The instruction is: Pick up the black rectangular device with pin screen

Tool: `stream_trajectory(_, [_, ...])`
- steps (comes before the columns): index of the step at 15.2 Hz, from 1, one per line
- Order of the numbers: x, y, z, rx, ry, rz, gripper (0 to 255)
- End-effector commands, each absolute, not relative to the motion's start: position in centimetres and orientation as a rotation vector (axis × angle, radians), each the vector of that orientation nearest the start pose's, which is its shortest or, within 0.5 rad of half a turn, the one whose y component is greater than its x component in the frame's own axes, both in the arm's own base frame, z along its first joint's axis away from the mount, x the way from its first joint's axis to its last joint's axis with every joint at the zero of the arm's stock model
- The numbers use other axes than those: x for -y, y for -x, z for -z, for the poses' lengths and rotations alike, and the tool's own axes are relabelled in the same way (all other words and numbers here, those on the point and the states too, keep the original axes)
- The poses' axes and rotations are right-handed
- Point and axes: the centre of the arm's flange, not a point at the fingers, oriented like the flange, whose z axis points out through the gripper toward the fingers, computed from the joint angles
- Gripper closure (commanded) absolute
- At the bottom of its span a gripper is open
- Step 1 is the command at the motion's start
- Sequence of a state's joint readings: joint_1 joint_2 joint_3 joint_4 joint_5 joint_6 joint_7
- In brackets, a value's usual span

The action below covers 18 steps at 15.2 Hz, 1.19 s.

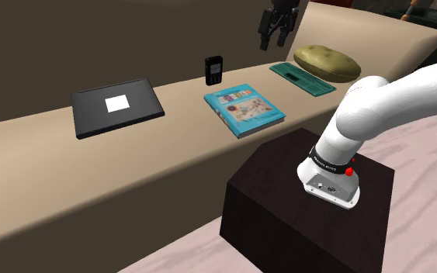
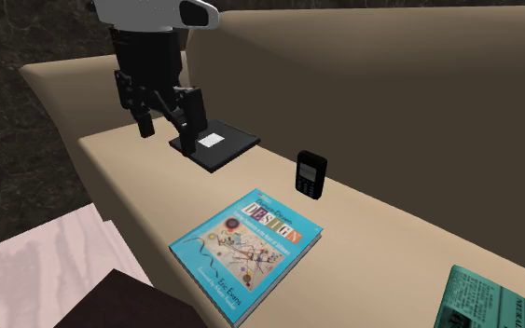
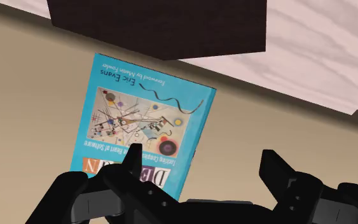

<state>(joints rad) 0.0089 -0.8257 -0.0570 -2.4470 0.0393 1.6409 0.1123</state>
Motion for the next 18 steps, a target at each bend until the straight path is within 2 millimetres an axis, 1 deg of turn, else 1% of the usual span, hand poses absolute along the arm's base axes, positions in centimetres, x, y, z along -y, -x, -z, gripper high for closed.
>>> stream_trajectory(1, [1.5, -30.1, -56.5, -0.221, 3.052, 0.023, 0])
stream_trajectory(9, [8.9, -36.3, -52.3, 0.103, 3.07, 0.023, 0])
stream_trajectory(14, [12.8, -40.9, -49.7, 0.306, 3.064, 0.023, 0])
stream_trajectory(18, [15.5, -44.9, -47.7, 0.468, 3.05, 0.022, 0])
